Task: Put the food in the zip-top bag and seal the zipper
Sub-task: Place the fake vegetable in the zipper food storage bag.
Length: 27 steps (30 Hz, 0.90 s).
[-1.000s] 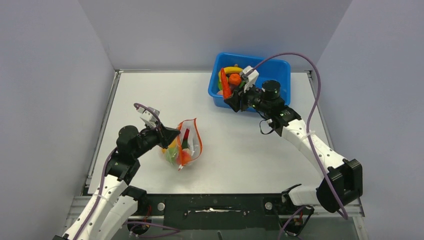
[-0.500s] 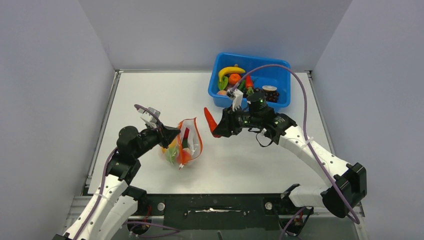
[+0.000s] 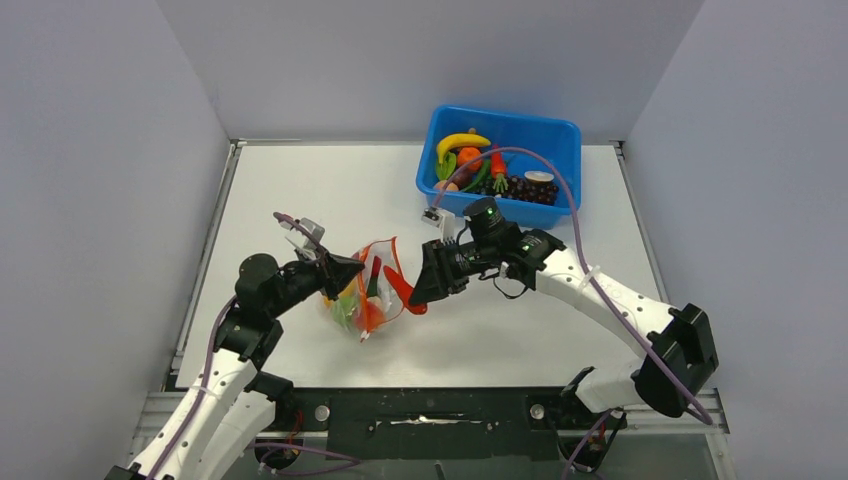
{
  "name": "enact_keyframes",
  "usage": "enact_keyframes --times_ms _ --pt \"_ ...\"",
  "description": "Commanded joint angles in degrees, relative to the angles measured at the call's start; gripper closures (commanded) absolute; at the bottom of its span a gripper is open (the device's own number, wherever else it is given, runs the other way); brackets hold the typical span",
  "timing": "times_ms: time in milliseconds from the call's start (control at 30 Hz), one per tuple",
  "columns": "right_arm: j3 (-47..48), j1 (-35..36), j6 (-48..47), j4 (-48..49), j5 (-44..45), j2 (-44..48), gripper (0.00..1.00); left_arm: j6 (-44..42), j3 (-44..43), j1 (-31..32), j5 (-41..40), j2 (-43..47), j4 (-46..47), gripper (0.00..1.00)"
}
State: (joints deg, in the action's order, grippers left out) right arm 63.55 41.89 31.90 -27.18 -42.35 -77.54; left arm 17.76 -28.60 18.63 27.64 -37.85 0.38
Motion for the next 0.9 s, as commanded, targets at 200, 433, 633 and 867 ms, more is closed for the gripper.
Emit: enact_keyframes --times_ms 200,433,633,867 --pt "5.2 4.0 5.3 5.5 1.9 -5.1 0.78 0.5 0.2 -0.3 2.7 1.6 5.3 1.00" --pt "9.9 4.2 7.6 6.5 7.5 -9.9 0.77 2.9 -0.7 -0.2 4.3 1.3 4.7 1.00" --pt "11.1 4.3 9.1 7.3 9.3 -12.8 0.74 5.3 0.0 -0.2 4.5 3.0 5.6 1.00" --pt "11.2 4.3 8.7 11.4 13.3 -15.0 0.72 9.3 0.4 -0.2 4.9 3.4 8.4 1.00"
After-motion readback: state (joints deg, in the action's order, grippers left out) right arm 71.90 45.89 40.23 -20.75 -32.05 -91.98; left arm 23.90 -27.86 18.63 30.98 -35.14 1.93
